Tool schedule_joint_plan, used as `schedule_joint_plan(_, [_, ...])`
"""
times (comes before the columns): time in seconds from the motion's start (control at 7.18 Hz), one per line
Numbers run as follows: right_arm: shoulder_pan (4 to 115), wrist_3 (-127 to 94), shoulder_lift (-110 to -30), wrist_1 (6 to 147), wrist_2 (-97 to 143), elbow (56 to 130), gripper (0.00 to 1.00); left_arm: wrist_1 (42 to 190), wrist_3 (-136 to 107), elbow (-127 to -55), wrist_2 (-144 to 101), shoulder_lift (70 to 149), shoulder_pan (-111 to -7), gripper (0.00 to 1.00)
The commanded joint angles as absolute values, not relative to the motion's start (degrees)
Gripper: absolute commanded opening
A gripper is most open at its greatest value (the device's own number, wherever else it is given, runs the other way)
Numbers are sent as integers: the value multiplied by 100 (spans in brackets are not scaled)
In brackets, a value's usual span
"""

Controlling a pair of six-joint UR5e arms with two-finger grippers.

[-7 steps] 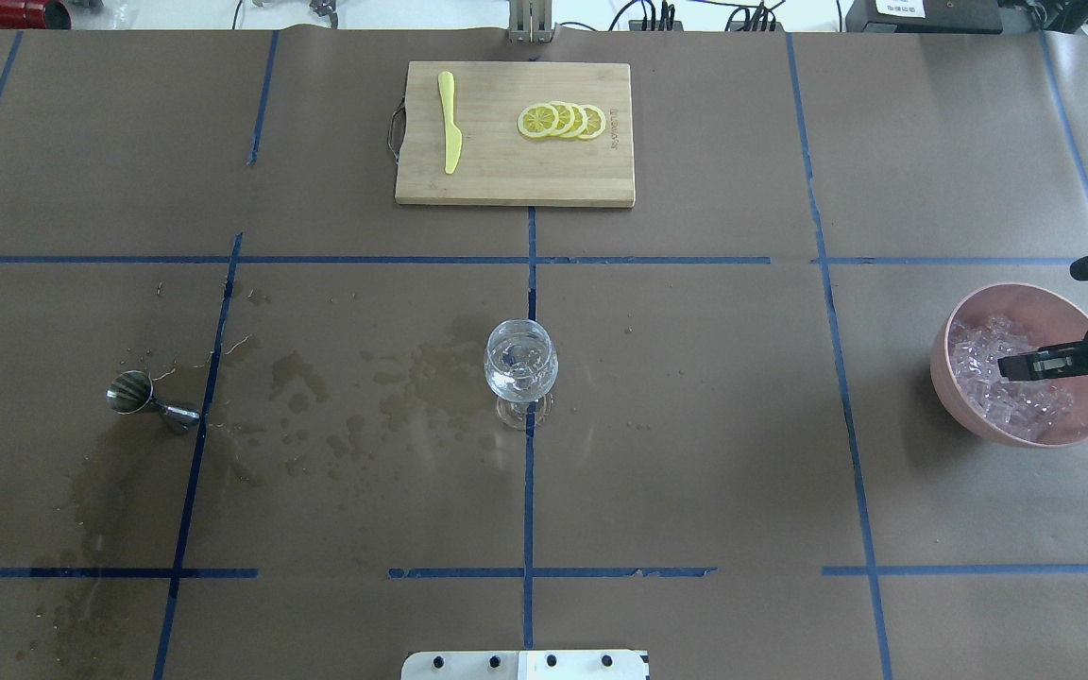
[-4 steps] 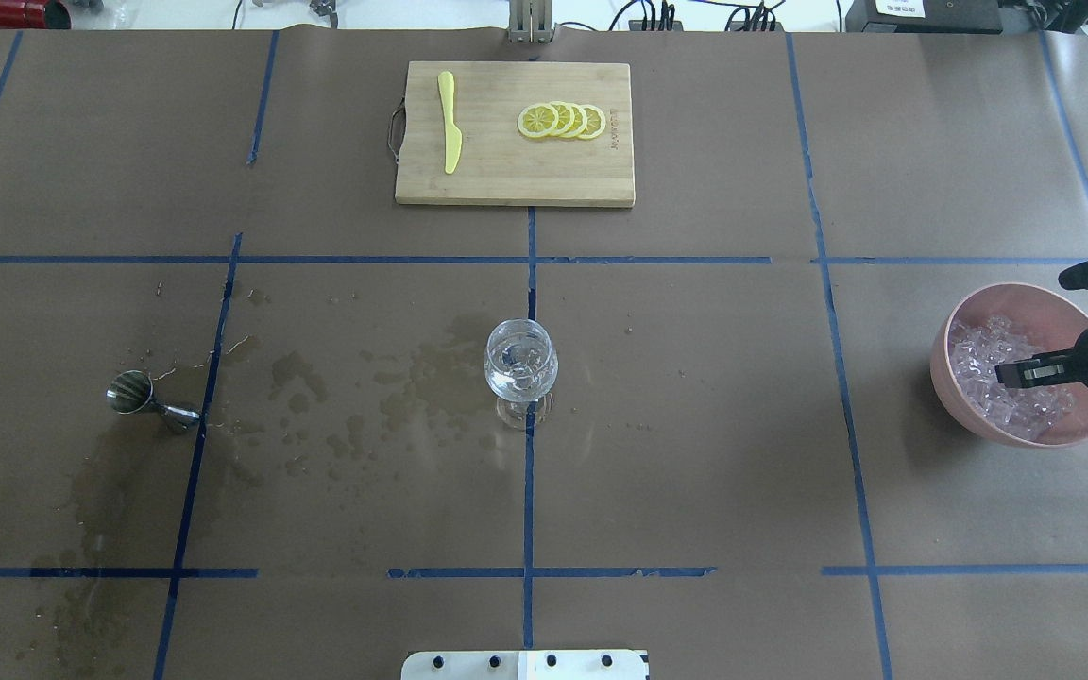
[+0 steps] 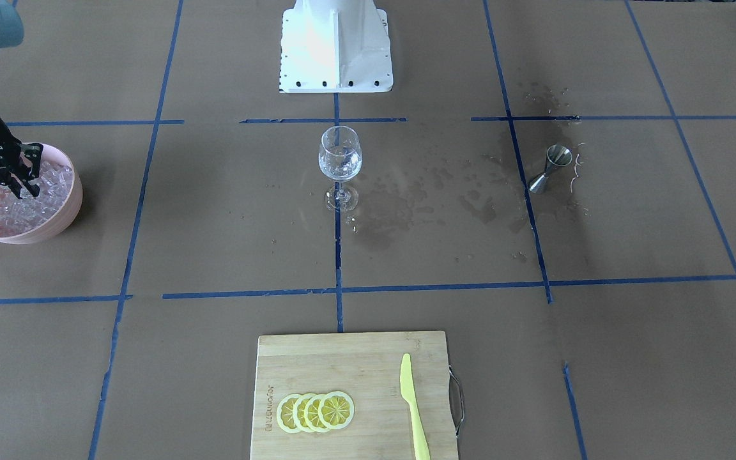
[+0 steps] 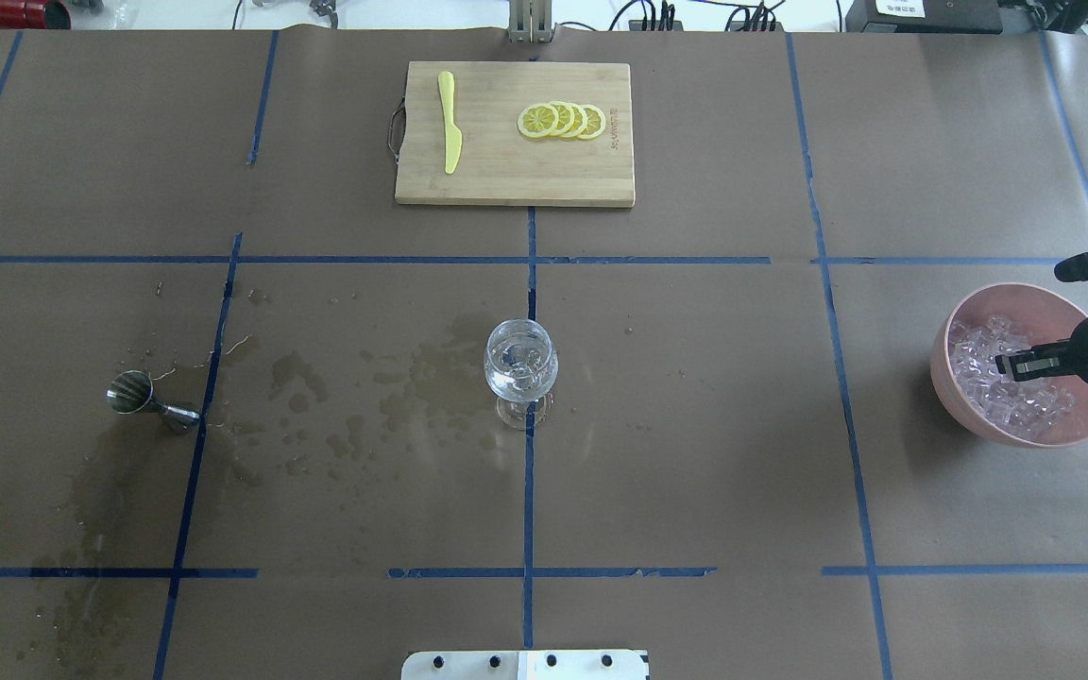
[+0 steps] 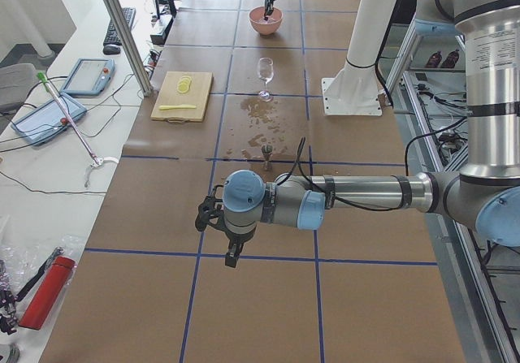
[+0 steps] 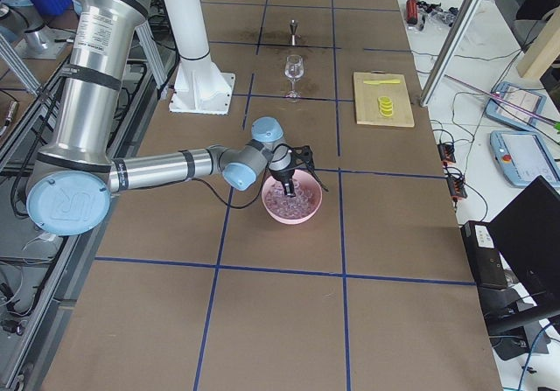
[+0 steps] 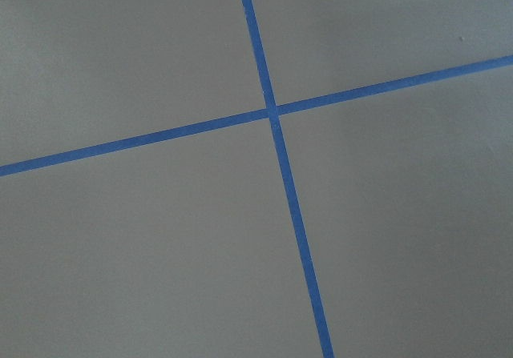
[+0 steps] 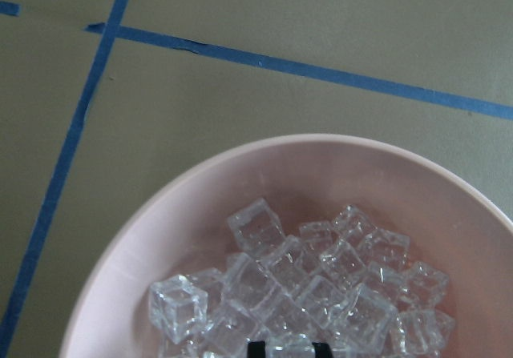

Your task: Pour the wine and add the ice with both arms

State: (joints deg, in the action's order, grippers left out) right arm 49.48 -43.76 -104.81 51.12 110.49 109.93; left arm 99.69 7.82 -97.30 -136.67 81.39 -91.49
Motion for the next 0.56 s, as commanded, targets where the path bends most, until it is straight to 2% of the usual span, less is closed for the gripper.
schedule_joint_plan(0.0, [5133, -4359, -10433, 5142, 11109, 11441, 0, 9976, 782, -9729, -13667, 8139, -9149, 100])
schedule_joint_plan(0.14, [5133, -4412, -10154, 5324, 11109, 11583, 0, 9967, 782, -9729, -13667, 8139, -9149, 100])
schedule_joint_plan(0.42, [5072, -4831, -8971, 7302, 11127, 12170, 0, 9967, 782, -9729, -13667, 8139, -9149, 100])
